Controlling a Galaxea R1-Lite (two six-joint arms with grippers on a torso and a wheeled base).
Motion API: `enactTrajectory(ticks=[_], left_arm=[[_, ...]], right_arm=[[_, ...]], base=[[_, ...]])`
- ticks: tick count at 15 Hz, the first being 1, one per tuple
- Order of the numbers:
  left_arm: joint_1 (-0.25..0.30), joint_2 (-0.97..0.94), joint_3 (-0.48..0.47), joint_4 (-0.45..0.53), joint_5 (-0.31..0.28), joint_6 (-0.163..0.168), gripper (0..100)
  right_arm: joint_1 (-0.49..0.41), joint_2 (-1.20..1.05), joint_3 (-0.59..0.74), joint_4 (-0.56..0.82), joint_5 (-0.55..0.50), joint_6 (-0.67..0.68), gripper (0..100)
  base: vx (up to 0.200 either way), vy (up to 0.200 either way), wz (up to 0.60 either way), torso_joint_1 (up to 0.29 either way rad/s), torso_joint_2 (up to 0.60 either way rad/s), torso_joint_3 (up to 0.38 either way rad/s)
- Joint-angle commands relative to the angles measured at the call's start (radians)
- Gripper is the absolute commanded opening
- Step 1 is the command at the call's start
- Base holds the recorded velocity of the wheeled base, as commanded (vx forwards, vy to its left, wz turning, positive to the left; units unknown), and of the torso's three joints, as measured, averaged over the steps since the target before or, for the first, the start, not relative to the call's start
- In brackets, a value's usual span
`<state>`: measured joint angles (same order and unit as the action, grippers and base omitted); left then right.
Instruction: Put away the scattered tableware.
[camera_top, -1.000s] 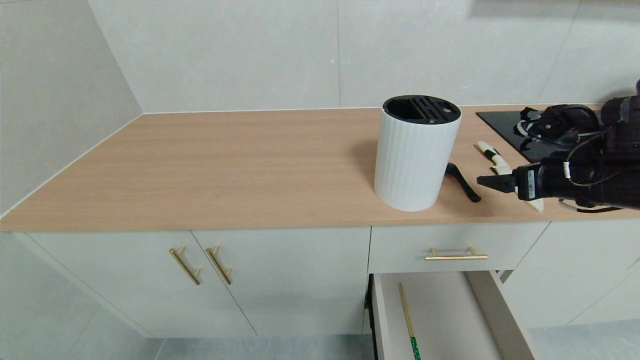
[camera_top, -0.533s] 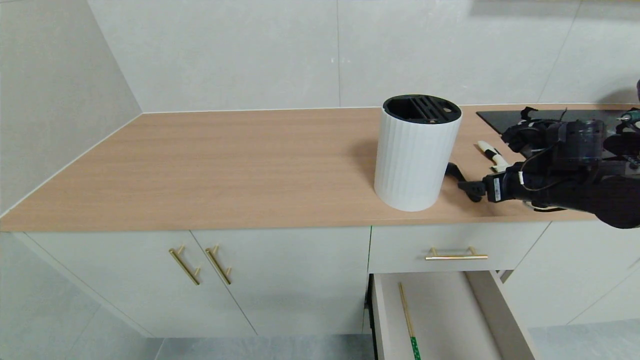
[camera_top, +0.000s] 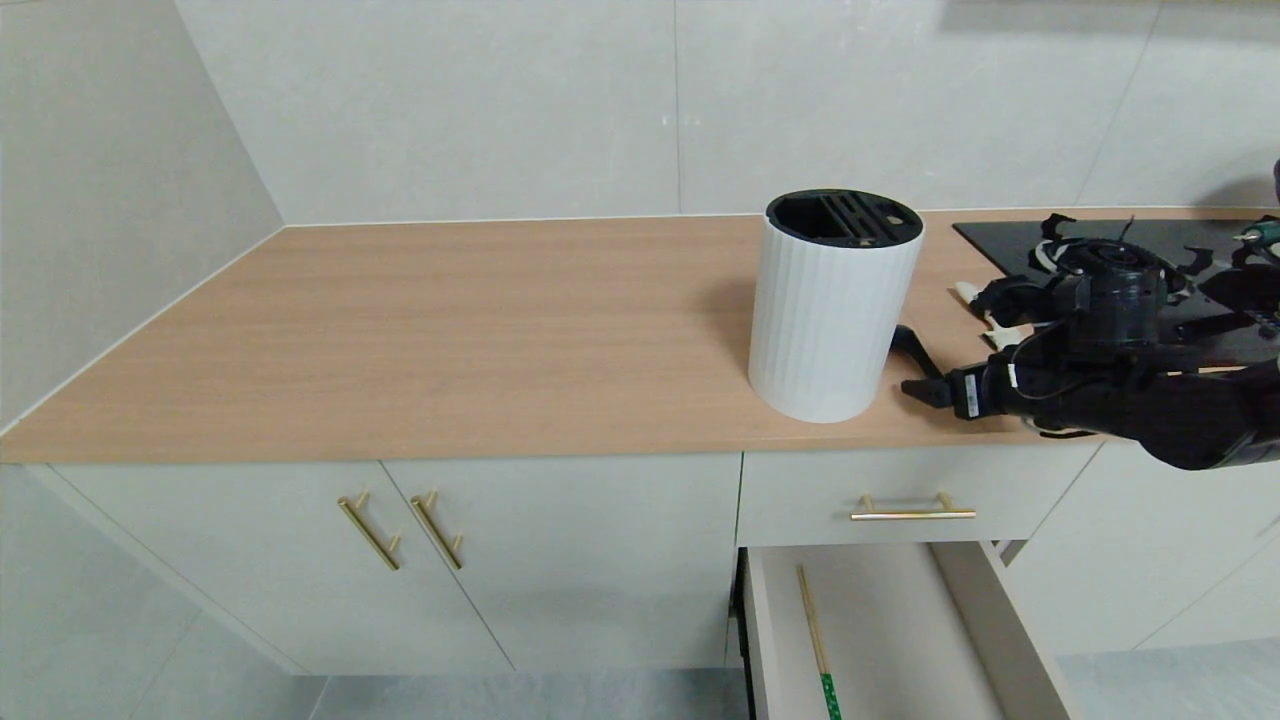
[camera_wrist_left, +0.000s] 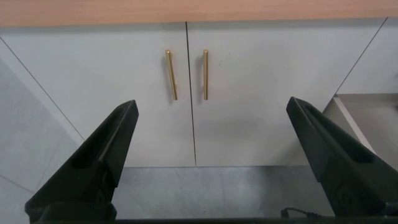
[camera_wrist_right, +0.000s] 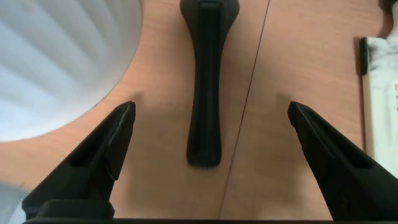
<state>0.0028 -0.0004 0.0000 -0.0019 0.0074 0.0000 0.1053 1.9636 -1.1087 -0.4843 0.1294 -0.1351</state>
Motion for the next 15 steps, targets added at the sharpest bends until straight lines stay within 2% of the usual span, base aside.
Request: enactTrajectory(ticks=[1,2,3,10,15], left_arm=[[0.0,0.0,0.0,-0.001,0.0,0.0,100],[0.0,0.0,0.0,0.0,0.0,0.0,100],[0.0,0.0,0.0,-0.001,0.0,0.0,100],[0.0,0.0,0.0,0.0,0.0,0.0,100],[0.0,0.0,0.0,0.0,0.0,0.0,100]], right_arm=[[0.001,0.017,0.0,-0.002,-0.001,0.0,100],[0.001,0.018,-0.002,-0.004,-0.001,0.0,100],[0.001,0.021,-0.002,-0.004,-0.001,0.0,0],[0.005,0.041,-0.01,-0.004,-0.004,0.002,0],[0.022,-0.112,0.03,0.027,-0.008,0.14,0]], base=[[0.0,0.0,0.0,0.0,0.0,0.0],[0.0,0.0,0.0,0.0,0.0,0.0],[0.0,0.0,0.0,0.0,0.0,0.0],[0.0,0.0,0.0,0.0,0.0,0.0],[0.0,0.0,0.0,0.0,0.0,0.0]])
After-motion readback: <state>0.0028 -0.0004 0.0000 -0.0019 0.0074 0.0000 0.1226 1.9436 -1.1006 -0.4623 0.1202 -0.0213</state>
